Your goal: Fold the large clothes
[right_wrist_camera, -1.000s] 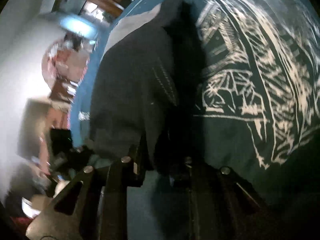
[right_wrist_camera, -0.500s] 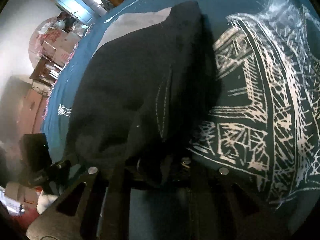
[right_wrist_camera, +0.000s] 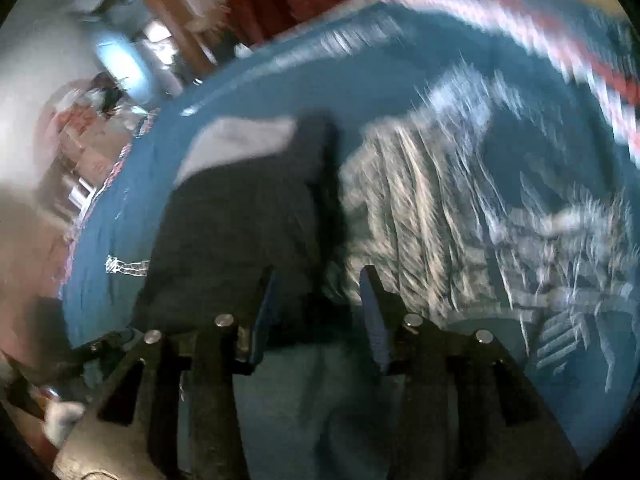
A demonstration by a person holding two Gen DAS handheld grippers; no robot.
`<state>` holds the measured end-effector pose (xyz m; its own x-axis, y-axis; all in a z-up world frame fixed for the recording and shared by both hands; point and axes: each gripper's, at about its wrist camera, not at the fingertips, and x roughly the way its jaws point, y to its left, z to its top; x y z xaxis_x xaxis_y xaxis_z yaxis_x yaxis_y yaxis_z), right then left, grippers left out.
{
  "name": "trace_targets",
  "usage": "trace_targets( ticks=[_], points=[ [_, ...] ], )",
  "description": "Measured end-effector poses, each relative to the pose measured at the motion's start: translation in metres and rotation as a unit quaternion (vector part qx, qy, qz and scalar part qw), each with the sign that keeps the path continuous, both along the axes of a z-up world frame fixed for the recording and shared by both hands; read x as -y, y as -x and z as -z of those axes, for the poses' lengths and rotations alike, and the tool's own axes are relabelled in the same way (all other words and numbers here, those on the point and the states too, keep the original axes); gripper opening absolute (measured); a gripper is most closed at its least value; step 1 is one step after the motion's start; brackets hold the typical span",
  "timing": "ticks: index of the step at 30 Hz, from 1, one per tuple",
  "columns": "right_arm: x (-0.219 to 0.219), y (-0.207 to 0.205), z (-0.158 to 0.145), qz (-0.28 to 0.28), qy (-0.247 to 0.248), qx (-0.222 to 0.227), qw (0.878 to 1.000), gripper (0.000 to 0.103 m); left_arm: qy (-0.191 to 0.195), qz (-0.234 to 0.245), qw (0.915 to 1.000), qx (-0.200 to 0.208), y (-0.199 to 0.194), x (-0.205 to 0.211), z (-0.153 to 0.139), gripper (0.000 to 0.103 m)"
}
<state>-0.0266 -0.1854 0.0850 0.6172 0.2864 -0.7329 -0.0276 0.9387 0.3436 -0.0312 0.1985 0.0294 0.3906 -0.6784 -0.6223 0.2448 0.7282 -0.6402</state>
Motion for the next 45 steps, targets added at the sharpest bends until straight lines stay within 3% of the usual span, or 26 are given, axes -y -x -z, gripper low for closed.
trace_targets(
  ticks=[1, 3, 5, 6, 8, 10, 11, 12, 14, 15, 16, 17, 20, 24, 29, 34, 39, 45],
  points=[
    [-0.013, -0.006, 0.001, -0.018, 0.008, 0.006, 1.000, 0.036, -0.015, -0.003, 0.9999, 0.007, 0.001, 0.000, -0.005, 0.050],
    [-0.036, -0.027, 0.031, -0.056, 0.010, -0.027, 0.998, 0.013, -0.040, -0.009, 0.9991, 0.013, -0.001, 0.002, -0.011, 0.050],
    [-0.033, -0.038, 0.065, -0.047, 0.011, -0.067, 0.997, 0.011, -0.063, -0.007, 0.9978, 0.019, 0.000, 0.007, -0.016, 0.051],
    [-0.021, -0.037, 0.078, -0.031, -0.032, -0.069, 0.997, 0.010, -0.071, -0.004, 0.9973, 0.022, 0.001, 0.008, -0.019, 0.051],
    [-0.013, -0.033, 0.078, -0.006, -0.065, -0.076, 0.995, 0.009, -0.086, 0.000, 0.9960, 0.026, 0.007, 0.007, -0.021, 0.056],
    [-0.020, -0.016, 0.052, -0.008, -0.010, -0.051, 0.999, 0.018, -0.124, -0.003, 0.9917, 0.032, 0.011, 0.003, -0.020, 0.057],
    [-0.024, -0.007, 0.043, -0.016, 0.016, -0.038, 0.999, 0.033, -0.149, -0.008, 0.9882, 0.036, 0.013, 0.002, -0.020, 0.057],
    [-0.039, 0.011, 0.030, -0.035, 0.057, -0.014, 0.998, 0.057, -0.181, -0.013, 0.9822, 0.048, 0.016, 0.003, -0.022, 0.057],
    [-0.059, 0.037, 0.025, -0.052, 0.109, 0.010, 0.993, 0.092, -0.242, -0.018, 0.9674, 0.074, 0.024, 0.011, -0.023, 0.060],
    [-0.068, 0.052, 0.030, -0.055, 0.147, 0.019, 0.987, 0.102, -0.264, -0.022, 0.9608, 0.081, 0.029, 0.015, -0.021, 0.062],
    [-0.068, 0.062, 0.036, -0.056, 0.171, 0.023, 0.983, 0.101, -0.274, -0.024, 0.9578, 0.083, 0.032, 0.018, -0.018, 0.070],
    [-0.070, 0.073, 0.048, -0.059, 0.186, 0.019, 0.981, 0.101, -0.278, -0.022, 0.9573, 0.077, 0.033, 0.020, -0.011, 0.079],
    [-0.077, 0.083, 0.077, -0.059, 0.209, -0.016, 0.976, 0.101, -0.292, -0.022, 0.9553, 0.042, 0.034, 0.027, 0.017, 0.087],
    [-0.069, 0.084, 0.097, -0.048, 0.206, -0.058, 0.976, 0.103, -0.313, -0.031, 0.9484, 0.038, 0.035, 0.034, 0.018, 0.093],
    [-0.058, 0.075, 0.098, -0.043, 0.174, -0.075, 0.981, 0.103, -0.285, -0.044, 0.9576, 0.000, 0.024, 0.025, 0.020, 0.103],
    [-0.056, 0.071, 0.099, -0.035, 0.184, -0.070, 0.980, 0.103, -0.298, -0.048, 0.9534, -0.008, 0.020, 0.028, 0.023, 0.103],
    [-0.060, 0.070, 0.101, -0.023, 0.197, -0.074, 0.977, 0.103, -0.321, -0.057, 0.9451, 0.012, 0.017, 0.038, 0.026, 0.103],
    [-0.064, 0.074, 0.101, -0.024, 0.200, -0.075, 0.977, 0.103, -0.321, -0.087, 0.9426, 0.026, 0.020, 0.040, 0.027, 0.103]
  ],
)
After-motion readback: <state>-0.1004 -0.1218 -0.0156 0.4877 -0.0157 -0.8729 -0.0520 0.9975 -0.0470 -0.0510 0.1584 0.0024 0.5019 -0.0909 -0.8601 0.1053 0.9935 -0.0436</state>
